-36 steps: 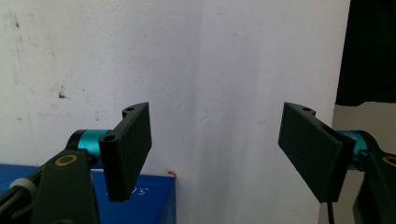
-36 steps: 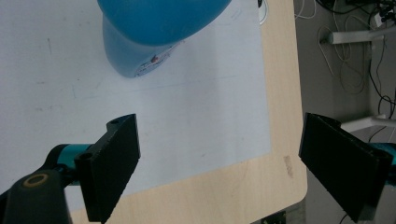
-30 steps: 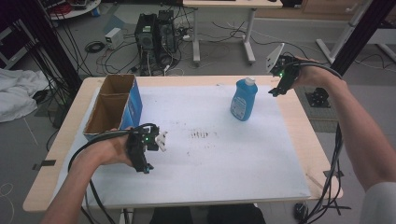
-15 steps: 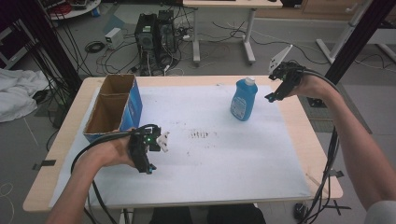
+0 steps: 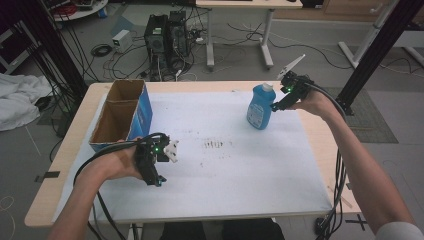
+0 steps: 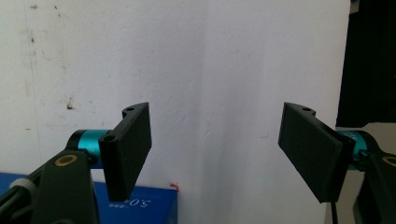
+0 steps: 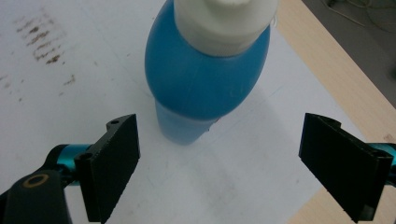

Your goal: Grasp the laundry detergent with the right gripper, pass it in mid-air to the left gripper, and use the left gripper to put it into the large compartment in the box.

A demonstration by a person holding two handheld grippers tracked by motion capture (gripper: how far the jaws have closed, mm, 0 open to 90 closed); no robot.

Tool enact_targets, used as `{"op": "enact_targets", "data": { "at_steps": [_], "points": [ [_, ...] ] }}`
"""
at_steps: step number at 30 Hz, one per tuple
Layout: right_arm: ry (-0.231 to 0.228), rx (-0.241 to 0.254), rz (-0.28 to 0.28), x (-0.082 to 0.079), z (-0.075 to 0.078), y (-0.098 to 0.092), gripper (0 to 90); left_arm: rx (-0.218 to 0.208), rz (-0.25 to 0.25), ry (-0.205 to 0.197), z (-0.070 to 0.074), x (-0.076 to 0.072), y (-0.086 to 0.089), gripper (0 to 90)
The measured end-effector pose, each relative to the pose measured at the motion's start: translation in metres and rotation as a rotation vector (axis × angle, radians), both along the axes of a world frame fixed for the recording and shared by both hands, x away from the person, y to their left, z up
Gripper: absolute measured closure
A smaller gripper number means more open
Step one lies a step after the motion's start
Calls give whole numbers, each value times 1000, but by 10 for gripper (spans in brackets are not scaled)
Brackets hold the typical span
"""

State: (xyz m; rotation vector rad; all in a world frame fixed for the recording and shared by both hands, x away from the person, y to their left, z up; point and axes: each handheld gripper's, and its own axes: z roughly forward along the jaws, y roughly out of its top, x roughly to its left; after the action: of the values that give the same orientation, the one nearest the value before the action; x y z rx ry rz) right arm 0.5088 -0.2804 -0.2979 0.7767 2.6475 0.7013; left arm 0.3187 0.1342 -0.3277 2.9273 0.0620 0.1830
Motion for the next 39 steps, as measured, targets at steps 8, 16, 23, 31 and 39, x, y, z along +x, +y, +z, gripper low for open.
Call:
{"op": "enact_targets", "data": {
  "at_steps": [8,16,23,31,39],
  "points": [
    [-35,114,-90,-3,-12,10,116,-1,-6,-12,-1,1,1,258],
    [-70,213,-159,-4,-30,15,116,-5,4,1,-4,0,3,258],
    [-76,219,-184,-1,-41,21,116,-5,4,0,-7,1,2,258],
    [-85,232,-207,1,-52,24,117,-5,10,3,-7,1,4,258],
    [-89,240,-216,1,-57,26,117,-3,11,4,-10,1,5,258]
  ]
}}
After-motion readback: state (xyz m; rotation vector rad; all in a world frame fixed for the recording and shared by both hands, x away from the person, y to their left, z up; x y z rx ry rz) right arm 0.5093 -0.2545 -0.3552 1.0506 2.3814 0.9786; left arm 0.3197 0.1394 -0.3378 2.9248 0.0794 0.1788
